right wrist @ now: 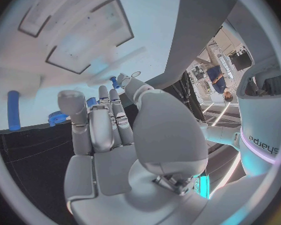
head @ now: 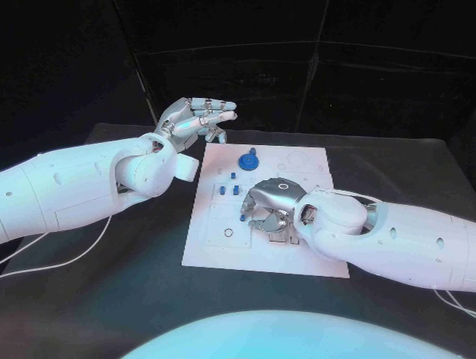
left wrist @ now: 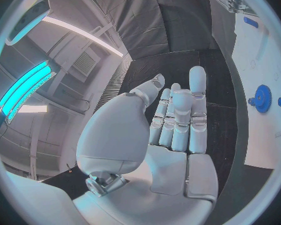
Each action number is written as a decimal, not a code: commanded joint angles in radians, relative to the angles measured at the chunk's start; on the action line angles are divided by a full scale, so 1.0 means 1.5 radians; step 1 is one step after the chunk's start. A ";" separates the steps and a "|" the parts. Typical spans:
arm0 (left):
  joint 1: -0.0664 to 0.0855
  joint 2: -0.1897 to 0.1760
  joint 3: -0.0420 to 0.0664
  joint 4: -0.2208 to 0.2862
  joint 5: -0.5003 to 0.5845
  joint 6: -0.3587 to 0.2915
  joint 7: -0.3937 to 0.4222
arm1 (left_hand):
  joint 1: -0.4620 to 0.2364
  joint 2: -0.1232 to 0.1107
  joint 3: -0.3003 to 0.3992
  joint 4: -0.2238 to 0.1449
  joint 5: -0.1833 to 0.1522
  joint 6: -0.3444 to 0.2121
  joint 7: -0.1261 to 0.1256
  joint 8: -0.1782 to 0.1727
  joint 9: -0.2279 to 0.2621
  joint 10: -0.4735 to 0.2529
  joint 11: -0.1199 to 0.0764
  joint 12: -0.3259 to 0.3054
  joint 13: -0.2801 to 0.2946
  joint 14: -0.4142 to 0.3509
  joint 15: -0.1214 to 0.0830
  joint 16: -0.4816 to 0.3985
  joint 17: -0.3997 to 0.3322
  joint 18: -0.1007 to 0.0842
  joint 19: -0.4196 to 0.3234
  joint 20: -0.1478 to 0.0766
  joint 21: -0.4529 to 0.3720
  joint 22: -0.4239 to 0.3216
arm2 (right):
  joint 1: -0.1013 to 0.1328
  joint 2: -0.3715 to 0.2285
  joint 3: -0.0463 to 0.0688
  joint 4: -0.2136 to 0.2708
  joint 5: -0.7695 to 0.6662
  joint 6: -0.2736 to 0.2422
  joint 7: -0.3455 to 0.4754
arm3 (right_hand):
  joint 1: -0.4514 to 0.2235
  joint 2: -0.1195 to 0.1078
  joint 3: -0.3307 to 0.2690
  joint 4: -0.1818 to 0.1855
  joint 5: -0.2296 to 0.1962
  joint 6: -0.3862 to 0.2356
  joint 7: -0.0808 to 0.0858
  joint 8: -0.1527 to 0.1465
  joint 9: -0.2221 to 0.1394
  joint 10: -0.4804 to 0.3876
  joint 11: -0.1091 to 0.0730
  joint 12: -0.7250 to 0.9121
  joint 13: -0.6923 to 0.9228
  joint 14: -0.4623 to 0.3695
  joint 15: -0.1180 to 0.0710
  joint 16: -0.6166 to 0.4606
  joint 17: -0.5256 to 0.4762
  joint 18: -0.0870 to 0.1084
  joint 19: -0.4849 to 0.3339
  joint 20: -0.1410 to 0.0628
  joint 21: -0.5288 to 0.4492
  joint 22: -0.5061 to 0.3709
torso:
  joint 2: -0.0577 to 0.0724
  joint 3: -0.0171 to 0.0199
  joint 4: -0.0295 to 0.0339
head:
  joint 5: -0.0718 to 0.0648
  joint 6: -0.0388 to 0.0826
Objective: Assemble the parts on the task board
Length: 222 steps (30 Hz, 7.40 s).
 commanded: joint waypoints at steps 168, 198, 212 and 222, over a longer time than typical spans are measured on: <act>0.000 0.022 0.000 -0.023 0.002 0.017 0.001 | 0.007 0.004 -0.006 0.000 0.002 -0.006 0.000 0.004 -0.001 -0.010 0.002 0.007 0.001 -0.004 0.003 0.003 -0.001 0.014 -0.001 0.004 -0.004 -0.002 | -0.019 0.045 0.021 0.004 0.083 0.025 -0.009 | 0.039 0.041 0.013 0.001 -0.012 0.045 -0.011 0.015 0.004 0.101 -0.026 0.034 -0.008 0.025 -0.016 -0.003 -0.015 -0.005 0.017 -0.021 -0.001 0.005 | 0.001 -0.0005 0.0011 | -0.001 0.000; 0.000 0.020 0.000 -0.020 0.002 0.016 0.001 | 0.008 0.004 -0.007 0.000 0.002 -0.007 0.000 0.005 -0.001 -0.012 0.002 0.009 0.002 -0.005 0.003 0.003 -0.002 0.014 -0.001 0.005 -0.005 -0.002 | -0.022 0.059 -0.005 0.002 0.057 0.043 -0.014 | 0.005 0.015 -0.001 0.008 -0.005 -0.003 0.000 -0.001 -0.003 0.040 -0.007 -0.003 -0.014 0.022 -0.002 -0.006 -0.024 -0.005 0.012 -0.007 -0.006 -0.004 | 0.001 -0.0003 0.0015 | 0.000 -0.004; 0.000 0.019 0.000 -0.020 0.002 0.016 0.000 | 0.008 0.004 -0.007 0.000 0.002 -0.007 0.000 0.005 -0.001 -0.012 0.002 0.009 0.002 -0.005 0.003 0.003 -0.002 0.014 -0.001 0.005 -0.005 -0.002 | -0.022 0.047 -0.007 0.014 0.058 -0.050 0.000 | 0.005 0.010 -0.051 0.001 -0.004 -0.082 0.007 0.002 -0.002 -0.064 0.005 0.016 -0.008 0.003 0.008 -0.038 -0.075 0.012 -0.036 0.002 -0.063 -0.094 | 0.001 0.0001 0.0009 | -0.001 -0.004; 0.000 0.019 0.000 -0.020 0.002 0.017 0.000 | 0.008 0.004 -0.007 0.000 0.002 -0.007 0.000 0.005 -0.001 -0.012 0.002 0.009 0.002 -0.005 0.003 0.003 -0.002 0.014 -0.001 0.005 -0.005 -0.002 | -0.022 0.022 -0.007 0.037 0.061 -0.105 0.013 | 0.010 0.015 -0.064 -0.002 -0.002 -0.084 0.008 0.004 0.000 -0.073 0.005 0.039 -0.005 0.004 0.008 -0.035 -0.072 0.012 -0.036 0.002 -0.067 -0.098 | 0.001 0.0002 0.0005 | -0.003 -0.003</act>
